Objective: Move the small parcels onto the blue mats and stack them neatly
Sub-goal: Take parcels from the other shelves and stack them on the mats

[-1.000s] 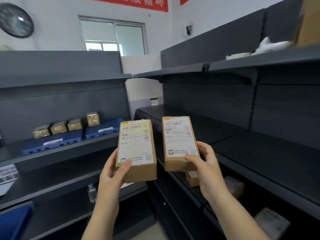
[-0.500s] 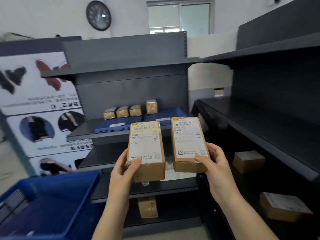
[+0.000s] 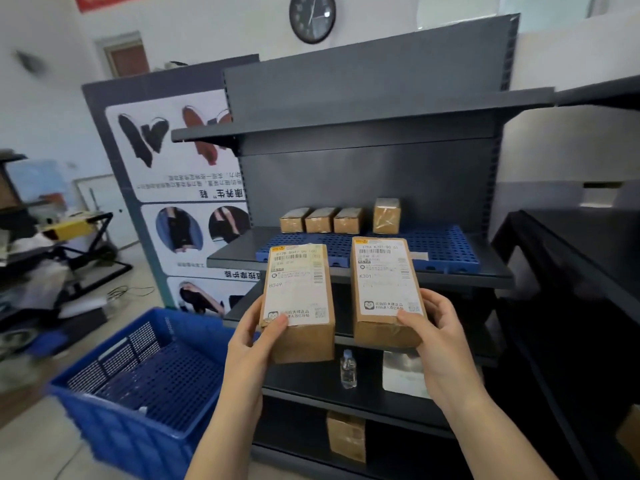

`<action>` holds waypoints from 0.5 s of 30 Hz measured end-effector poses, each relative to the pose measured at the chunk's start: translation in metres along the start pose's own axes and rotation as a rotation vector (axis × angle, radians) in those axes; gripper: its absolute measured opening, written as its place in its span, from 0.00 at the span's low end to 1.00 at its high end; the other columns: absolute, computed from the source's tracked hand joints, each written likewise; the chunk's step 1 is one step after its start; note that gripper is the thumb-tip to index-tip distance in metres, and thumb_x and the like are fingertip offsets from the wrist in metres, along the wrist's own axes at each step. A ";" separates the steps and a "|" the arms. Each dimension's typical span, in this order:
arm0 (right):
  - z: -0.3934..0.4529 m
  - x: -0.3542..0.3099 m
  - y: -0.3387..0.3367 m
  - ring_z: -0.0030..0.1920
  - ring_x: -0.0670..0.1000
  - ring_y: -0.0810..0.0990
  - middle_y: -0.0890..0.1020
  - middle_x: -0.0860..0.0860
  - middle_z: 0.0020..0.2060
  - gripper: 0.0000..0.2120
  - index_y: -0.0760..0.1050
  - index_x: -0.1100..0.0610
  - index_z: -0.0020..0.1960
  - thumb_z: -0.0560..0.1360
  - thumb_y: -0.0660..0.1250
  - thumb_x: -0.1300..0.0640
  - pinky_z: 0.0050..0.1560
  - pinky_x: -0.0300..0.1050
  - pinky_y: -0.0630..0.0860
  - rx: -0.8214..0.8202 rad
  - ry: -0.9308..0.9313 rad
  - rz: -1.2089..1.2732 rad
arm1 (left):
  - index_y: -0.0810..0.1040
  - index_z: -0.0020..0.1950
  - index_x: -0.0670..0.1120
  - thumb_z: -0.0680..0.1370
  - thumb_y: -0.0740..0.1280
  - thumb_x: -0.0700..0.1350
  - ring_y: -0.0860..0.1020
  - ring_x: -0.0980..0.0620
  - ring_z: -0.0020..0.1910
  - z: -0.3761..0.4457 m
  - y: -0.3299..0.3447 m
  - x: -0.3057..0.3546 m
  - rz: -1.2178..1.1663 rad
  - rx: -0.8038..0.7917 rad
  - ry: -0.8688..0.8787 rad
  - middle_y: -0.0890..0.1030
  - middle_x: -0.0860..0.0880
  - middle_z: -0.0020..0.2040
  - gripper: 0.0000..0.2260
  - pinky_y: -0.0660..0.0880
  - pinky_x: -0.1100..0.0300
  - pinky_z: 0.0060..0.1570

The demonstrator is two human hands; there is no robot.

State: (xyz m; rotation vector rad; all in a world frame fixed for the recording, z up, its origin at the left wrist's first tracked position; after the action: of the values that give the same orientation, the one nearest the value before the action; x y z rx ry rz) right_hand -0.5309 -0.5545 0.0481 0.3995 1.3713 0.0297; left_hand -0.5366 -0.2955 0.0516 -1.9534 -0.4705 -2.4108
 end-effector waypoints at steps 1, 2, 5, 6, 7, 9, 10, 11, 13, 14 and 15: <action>0.009 0.004 0.004 0.61 0.52 0.75 0.78 0.46 0.55 0.17 0.71 0.45 0.56 0.73 0.69 0.62 0.62 0.58 0.73 -0.012 0.009 -0.001 | 0.73 0.54 0.62 0.66 0.69 0.51 0.74 0.52 0.57 0.008 -0.001 -0.003 0.002 0.011 -0.003 0.76 0.56 0.57 0.18 0.76 0.51 0.51; 0.017 0.008 0.008 0.61 0.52 0.75 0.78 0.46 0.55 0.17 0.71 0.45 0.56 0.73 0.69 0.62 0.62 0.57 0.73 -0.024 0.016 -0.001 | 0.73 0.54 0.62 0.65 0.69 0.51 0.74 0.51 0.58 0.016 -0.001 -0.005 0.002 0.021 -0.006 0.77 0.55 0.56 0.19 0.76 0.49 0.53; 0.044 0.020 0.021 0.61 0.53 0.75 0.78 0.48 0.57 0.17 0.71 0.45 0.55 0.72 0.69 0.62 0.64 0.57 0.72 -0.052 0.030 0.001 | 0.73 0.56 0.60 0.66 0.68 0.51 0.74 0.50 0.59 0.041 -0.007 -0.013 -0.007 0.055 -0.003 0.77 0.55 0.56 0.19 0.75 0.47 0.56; 0.052 0.023 0.025 0.61 0.52 0.75 0.78 0.48 0.57 0.16 0.72 0.45 0.54 0.72 0.69 0.62 0.64 0.57 0.71 -0.054 0.034 0.000 | 0.73 0.55 0.60 0.67 0.68 0.50 0.74 0.50 0.58 0.050 -0.009 -0.015 -0.004 0.062 -0.002 0.77 0.56 0.55 0.18 0.75 0.48 0.55; 0.061 0.027 0.031 0.61 0.52 0.75 0.78 0.48 0.57 0.16 0.72 0.44 0.54 0.72 0.69 0.62 0.64 0.57 0.71 -0.056 0.038 0.000 | 0.73 0.55 0.60 0.68 0.68 0.49 0.75 0.50 0.58 0.060 -0.011 -0.017 -0.002 0.071 -0.001 0.77 0.56 0.55 0.17 0.75 0.48 0.54; 0.081 0.035 0.046 0.61 0.52 0.75 0.78 0.48 0.57 0.17 0.72 0.44 0.54 0.72 0.69 0.62 0.65 0.57 0.71 -0.064 0.041 0.003 | 0.72 0.55 0.60 0.70 0.68 0.48 0.74 0.50 0.58 0.084 -0.018 -0.023 -0.012 0.095 -0.005 0.76 0.55 0.55 0.15 0.75 0.49 0.54; 0.090 0.039 0.054 0.61 0.52 0.75 0.78 0.48 0.57 0.17 0.71 0.44 0.54 0.72 0.69 0.62 0.65 0.57 0.71 -0.068 0.043 0.003 | 0.72 0.57 0.59 0.71 0.68 0.47 0.73 0.50 0.59 0.097 -0.023 -0.025 -0.021 0.103 -0.012 0.76 0.53 0.57 0.16 0.75 0.49 0.54; 0.100 0.042 0.063 0.62 0.52 0.75 0.78 0.48 0.57 0.17 0.71 0.44 0.54 0.72 0.69 0.62 0.66 0.58 0.70 -0.071 0.044 0.002 | 0.72 0.58 0.59 0.70 0.68 0.48 0.73 0.49 0.60 0.110 -0.027 -0.026 -0.030 0.108 -0.016 0.75 0.52 0.59 0.18 0.75 0.49 0.53; 0.122 0.049 0.082 0.62 0.52 0.74 0.78 0.48 0.58 0.17 0.71 0.43 0.54 0.72 0.70 0.61 0.66 0.58 0.69 -0.071 0.043 0.004 | 0.73 0.59 0.58 0.67 0.69 0.50 0.74 0.50 0.59 0.136 -0.038 -0.027 -0.041 0.112 -0.019 0.76 0.50 0.60 0.21 0.75 0.52 0.52; 0.132 0.053 0.093 0.62 0.52 0.74 0.78 0.48 0.58 0.17 0.71 0.43 0.53 0.72 0.70 0.61 0.66 0.58 0.69 -0.070 0.040 0.004 | 0.73 0.57 0.58 0.68 0.69 0.49 0.74 0.51 0.57 0.150 -0.044 -0.026 -0.046 0.118 -0.015 0.77 0.51 0.58 0.18 0.75 0.54 0.50; 0.143 0.056 0.103 0.62 0.52 0.74 0.77 0.48 0.58 0.17 0.71 0.42 0.53 0.72 0.70 0.61 0.66 0.58 0.69 -0.067 0.039 0.005 | 0.74 0.56 0.58 0.71 0.68 0.46 0.75 0.53 0.55 0.165 -0.051 -0.025 -0.053 0.126 -0.009 0.77 0.51 0.57 0.15 0.75 0.55 0.49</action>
State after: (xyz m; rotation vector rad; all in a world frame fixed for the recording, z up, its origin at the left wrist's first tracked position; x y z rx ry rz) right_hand -0.3608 -0.4810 0.0455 0.3476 1.4043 0.0875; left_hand -0.3833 -0.2126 0.0460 -1.9243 -0.6646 -2.3406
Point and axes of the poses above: each hand's wrist, its own z-axis towards the middle knuckle, its own y-axis out of the palm, x = y × z, the point moved 9 cm from there along z, towards the middle knuckle
